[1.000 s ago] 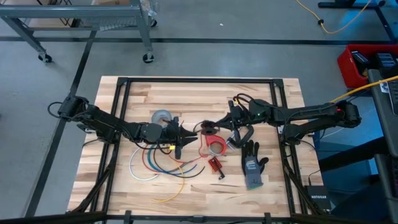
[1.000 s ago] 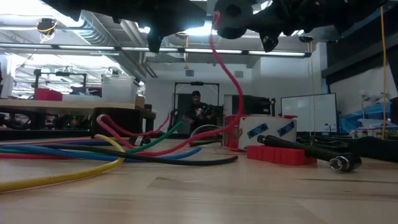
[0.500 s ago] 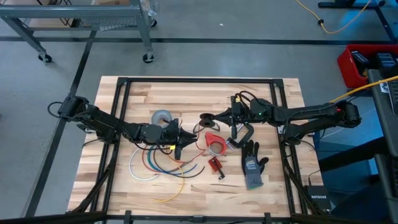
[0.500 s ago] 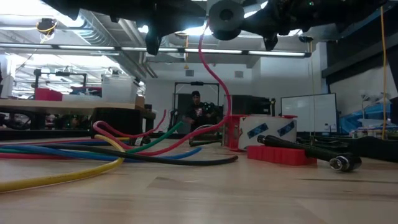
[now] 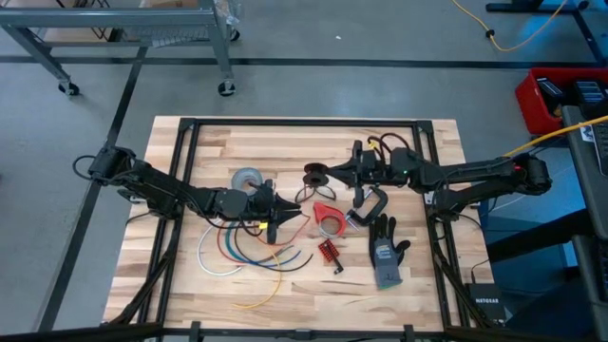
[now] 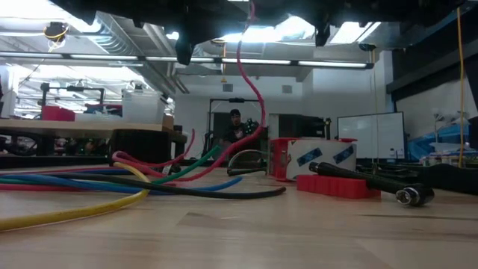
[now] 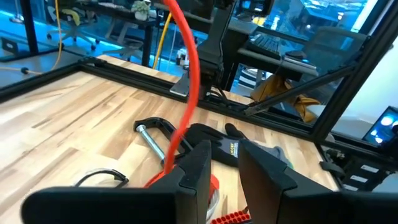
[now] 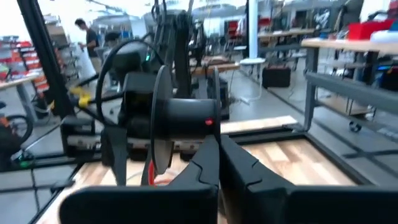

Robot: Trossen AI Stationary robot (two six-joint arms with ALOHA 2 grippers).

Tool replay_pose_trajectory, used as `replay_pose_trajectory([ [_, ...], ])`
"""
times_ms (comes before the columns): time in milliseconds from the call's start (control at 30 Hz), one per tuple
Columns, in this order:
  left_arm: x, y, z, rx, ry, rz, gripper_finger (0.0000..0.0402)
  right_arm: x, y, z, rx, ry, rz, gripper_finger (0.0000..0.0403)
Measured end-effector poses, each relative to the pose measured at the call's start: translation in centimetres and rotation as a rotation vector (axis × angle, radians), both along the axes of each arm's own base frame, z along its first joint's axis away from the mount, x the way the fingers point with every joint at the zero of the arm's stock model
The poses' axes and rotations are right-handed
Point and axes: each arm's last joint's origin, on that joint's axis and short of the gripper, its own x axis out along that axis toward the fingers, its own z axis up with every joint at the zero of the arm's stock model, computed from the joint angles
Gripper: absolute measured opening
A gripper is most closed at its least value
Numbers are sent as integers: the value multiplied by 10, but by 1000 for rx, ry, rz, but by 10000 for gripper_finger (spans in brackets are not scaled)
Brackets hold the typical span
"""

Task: Coil cords
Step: Coil the red wire onto the spool

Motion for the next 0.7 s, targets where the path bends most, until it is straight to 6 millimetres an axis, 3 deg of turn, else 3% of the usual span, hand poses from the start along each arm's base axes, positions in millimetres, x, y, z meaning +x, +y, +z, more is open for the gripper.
replay_pose_trajectory([
  [400, 0, 1, 2, 21, -21, 40, 72, -2, -2, 12, -14, -129, -81, 1],
  [700, -3, 2, 21, 63, -157, 38, 72, -15, -7, 45, 28, -493, -281, 1],
])
